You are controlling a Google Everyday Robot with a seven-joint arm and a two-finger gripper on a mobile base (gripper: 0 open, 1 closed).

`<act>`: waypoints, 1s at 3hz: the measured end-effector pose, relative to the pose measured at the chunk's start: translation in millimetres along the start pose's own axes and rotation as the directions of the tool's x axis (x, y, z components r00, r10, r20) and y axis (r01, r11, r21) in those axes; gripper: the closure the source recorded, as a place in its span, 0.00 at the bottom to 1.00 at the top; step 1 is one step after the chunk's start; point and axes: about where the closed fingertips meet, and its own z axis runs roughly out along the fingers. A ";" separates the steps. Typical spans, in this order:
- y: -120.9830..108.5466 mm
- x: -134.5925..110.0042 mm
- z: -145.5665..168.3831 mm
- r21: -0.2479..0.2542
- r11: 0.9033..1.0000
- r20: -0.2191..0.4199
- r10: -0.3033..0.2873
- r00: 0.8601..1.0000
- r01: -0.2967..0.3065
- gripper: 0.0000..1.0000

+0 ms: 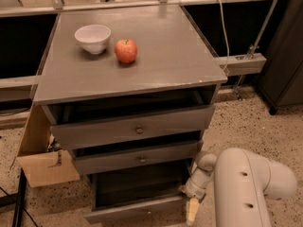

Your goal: Open bottom drawer

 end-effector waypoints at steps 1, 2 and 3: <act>-0.9 -0.1 -0.6 0.000 1.000 0.000 0.000 1.000 0.000 0.00; 11.4 5.7 3.6 -0.032 0.999 -0.007 0.022 1.000 -0.023 0.00; 11.4 5.7 3.6 -0.032 0.999 -0.007 0.022 1.000 -0.023 0.00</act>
Offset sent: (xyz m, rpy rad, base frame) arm -0.0938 -0.0256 0.0143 -0.0719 0.2191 0.0067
